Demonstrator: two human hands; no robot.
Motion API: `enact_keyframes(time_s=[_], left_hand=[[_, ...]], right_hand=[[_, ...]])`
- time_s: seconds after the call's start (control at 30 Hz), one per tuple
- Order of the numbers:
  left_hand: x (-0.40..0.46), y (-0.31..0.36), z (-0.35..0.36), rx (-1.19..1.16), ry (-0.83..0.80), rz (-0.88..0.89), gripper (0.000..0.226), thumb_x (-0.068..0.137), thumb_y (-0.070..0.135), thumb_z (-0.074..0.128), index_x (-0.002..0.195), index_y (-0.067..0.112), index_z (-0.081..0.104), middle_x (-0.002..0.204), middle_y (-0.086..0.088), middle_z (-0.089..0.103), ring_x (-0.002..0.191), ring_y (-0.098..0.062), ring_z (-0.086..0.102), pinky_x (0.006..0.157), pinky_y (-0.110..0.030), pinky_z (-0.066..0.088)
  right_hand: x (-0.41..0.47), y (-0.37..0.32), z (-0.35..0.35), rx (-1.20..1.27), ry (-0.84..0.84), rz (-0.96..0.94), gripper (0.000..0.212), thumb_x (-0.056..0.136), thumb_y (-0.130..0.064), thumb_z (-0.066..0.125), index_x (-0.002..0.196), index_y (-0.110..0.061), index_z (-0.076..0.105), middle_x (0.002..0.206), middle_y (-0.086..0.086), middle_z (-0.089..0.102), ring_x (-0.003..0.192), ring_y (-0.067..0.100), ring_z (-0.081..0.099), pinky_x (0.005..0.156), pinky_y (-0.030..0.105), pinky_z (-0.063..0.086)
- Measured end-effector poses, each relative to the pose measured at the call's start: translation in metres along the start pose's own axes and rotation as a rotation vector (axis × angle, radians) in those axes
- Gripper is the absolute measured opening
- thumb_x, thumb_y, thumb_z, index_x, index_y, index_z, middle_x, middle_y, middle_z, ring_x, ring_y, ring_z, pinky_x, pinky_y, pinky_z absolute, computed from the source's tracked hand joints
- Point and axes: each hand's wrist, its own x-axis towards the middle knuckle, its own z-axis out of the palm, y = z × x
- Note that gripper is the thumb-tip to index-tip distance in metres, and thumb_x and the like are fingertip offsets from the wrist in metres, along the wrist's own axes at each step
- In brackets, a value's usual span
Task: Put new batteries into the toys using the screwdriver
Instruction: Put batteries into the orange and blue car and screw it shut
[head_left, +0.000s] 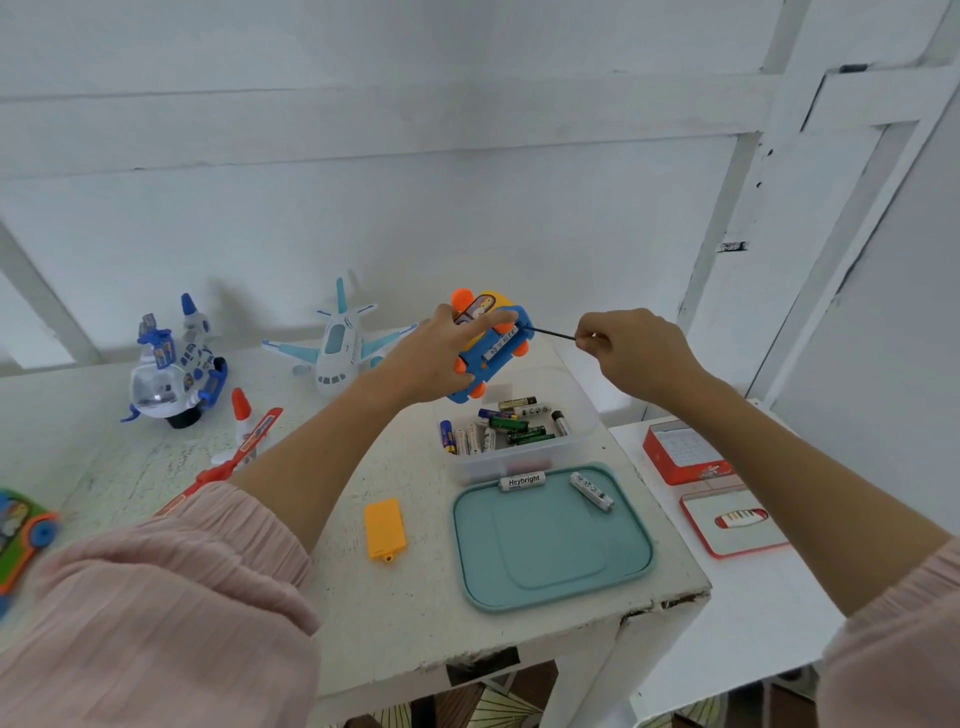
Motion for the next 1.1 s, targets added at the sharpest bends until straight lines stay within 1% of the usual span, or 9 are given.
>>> enact_keyframes(time_s=[0.3,0.43,0.6,0.7,0.83,0.93,1.03,1.07,1.1], left_hand=[[-0.006,0.011,-0.001,-0.174,-0.012,-0.008,0.078,0.083,0.017,0.063,0.145,0.039,0.022,0.111,-0.015,0.04,0.095,-0.033,0.05,0.084,-0.043,0.048],[-0.007,0.019,-0.002,-0.265,0.016,-0.024,0.079,0.081,0.016,0.065,0.144,0.038,0.023,0.103,-0.008,0.036,0.088,-0.029,0.046,0.077,-0.035,0.044],[-0.007,0.019,-0.006,-0.164,-0.017,-0.012,0.077,0.083,0.016,0.064,0.144,0.04,0.023,0.112,-0.014,0.04,0.093,-0.034,0.052,0.082,-0.045,0.05],[-0.007,0.018,-0.009,-0.065,-0.036,0.002,0.076,0.084,0.018,0.064,0.145,0.039,0.024,0.116,-0.017,0.041,0.093,-0.032,0.051,0.083,-0.043,0.049],[-0.007,0.022,-0.012,-0.004,-0.028,-0.008,0.075,0.084,0.017,0.061,0.145,0.04,0.022,0.114,-0.018,0.041,0.089,-0.034,0.05,0.081,-0.044,0.049],[-0.009,0.023,-0.014,-0.139,0.028,-0.031,0.077,0.082,0.016,0.062,0.14,0.044,0.019,0.112,-0.019,0.042,0.093,-0.036,0.05,0.08,-0.045,0.048],[-0.017,0.018,-0.018,-0.415,0.131,-0.094,0.076,0.078,0.013,0.063,0.142,0.033,0.027,0.105,-0.018,0.049,0.087,-0.034,0.054,0.079,-0.047,0.051],[-0.022,0.017,-0.02,-0.538,0.179,-0.107,0.075,0.078,0.007,0.064,0.141,0.029,0.029,0.104,-0.015,0.053,0.086,-0.029,0.059,0.078,-0.046,0.054],[-0.028,0.016,-0.022,-0.678,0.218,-0.126,0.073,0.08,-0.001,0.064,0.139,0.025,0.031,0.107,-0.008,0.054,0.086,-0.016,0.063,0.077,-0.039,0.056]], right_hand=[[-0.003,-0.009,0.009,0.012,0.059,0.009,0.022,0.098,-0.023,0.04,0.102,-0.014,0.06,0.09,0.006,0.063,0.077,0.023,0.052,0.062,0.028,0.034],[-0.005,-0.012,0.013,0.071,0.097,0.042,0.021,0.097,-0.021,0.04,0.099,-0.012,0.059,0.091,0.006,0.062,0.081,0.028,0.055,0.063,0.03,0.037],[-0.007,-0.009,0.01,0.078,0.076,0.012,0.021,0.097,-0.021,0.041,0.1,-0.012,0.059,0.089,0.005,0.063,0.079,0.025,0.054,0.064,0.03,0.038],[-0.008,-0.005,0.009,0.035,0.039,0.005,0.021,0.098,-0.023,0.041,0.101,-0.014,0.06,0.089,0.005,0.063,0.075,0.022,0.051,0.062,0.029,0.035],[-0.012,-0.002,0.011,-0.032,-0.036,-0.015,0.021,0.097,-0.023,0.041,0.101,-0.017,0.06,0.094,0.002,0.064,0.08,0.022,0.053,0.063,0.028,0.034],[-0.015,-0.001,0.013,-0.033,-0.057,0.02,0.022,0.098,-0.024,0.04,0.104,-0.017,0.06,0.096,0.002,0.064,0.083,0.023,0.055,0.065,0.029,0.037],[-0.022,0.001,0.011,0.066,-0.038,0.063,0.02,0.096,-0.023,0.044,0.102,-0.017,0.062,0.093,0.0,0.065,0.08,0.02,0.056,0.066,0.027,0.037],[-0.025,0.0,0.01,0.115,-0.029,0.061,0.019,0.095,-0.022,0.045,0.1,-0.017,0.063,0.092,-0.001,0.065,0.079,0.019,0.055,0.066,0.027,0.037],[-0.029,-0.001,0.009,0.166,-0.021,0.051,0.018,0.094,-0.022,0.047,0.099,-0.018,0.064,0.091,-0.003,0.066,0.078,0.017,0.055,0.067,0.027,0.038]])
